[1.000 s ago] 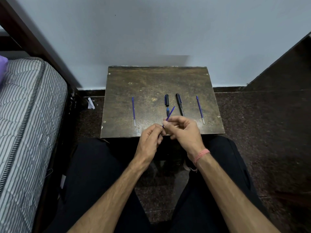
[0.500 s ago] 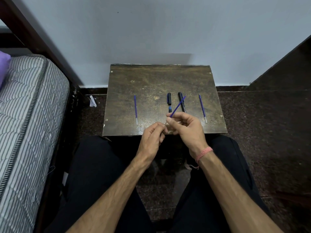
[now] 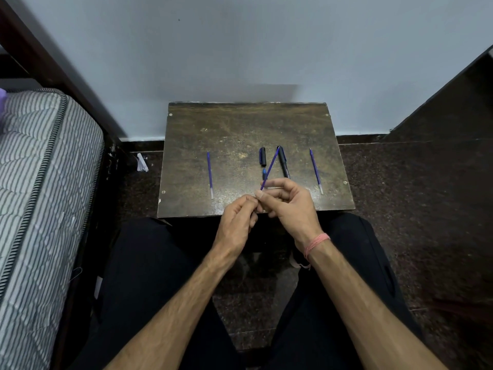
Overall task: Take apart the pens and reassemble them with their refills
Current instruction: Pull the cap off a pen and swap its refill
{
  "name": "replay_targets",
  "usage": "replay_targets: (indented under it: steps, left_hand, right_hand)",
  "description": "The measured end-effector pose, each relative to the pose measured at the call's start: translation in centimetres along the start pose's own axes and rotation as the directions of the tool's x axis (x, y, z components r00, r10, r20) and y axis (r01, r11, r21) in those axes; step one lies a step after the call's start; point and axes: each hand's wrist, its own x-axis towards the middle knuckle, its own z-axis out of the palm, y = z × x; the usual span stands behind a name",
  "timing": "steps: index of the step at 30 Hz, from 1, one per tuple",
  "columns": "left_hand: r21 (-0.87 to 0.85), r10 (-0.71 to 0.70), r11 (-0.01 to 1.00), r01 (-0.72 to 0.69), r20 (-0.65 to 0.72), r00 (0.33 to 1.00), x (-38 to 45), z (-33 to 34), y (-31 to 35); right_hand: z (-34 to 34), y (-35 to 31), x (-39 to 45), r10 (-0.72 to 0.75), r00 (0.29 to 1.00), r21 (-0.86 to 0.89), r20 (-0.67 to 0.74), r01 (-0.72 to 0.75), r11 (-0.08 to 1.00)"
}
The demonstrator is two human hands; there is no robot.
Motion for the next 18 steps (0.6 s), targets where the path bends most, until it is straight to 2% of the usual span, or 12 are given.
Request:
replay_targets:
  steps: [13, 18]
  left_hand:
    - [0.016, 0.007, 1.0, -0.007, 0.0, 1.0, 0.03, 0.07, 0.1]
    - [0.014, 0.023, 1.0, -0.023, 0.015, 1.0, 0.01, -0.07, -0.12]
  right_hand:
    - [-0.03, -0.08, -0.22, -0.007, 1.0, -0.02, -0.026, 0.006, 1.0]
    - [-0.43, -0.6, -0.11, -0.043, 0.996, -0.032, -0.076, 0.04, 0.999]
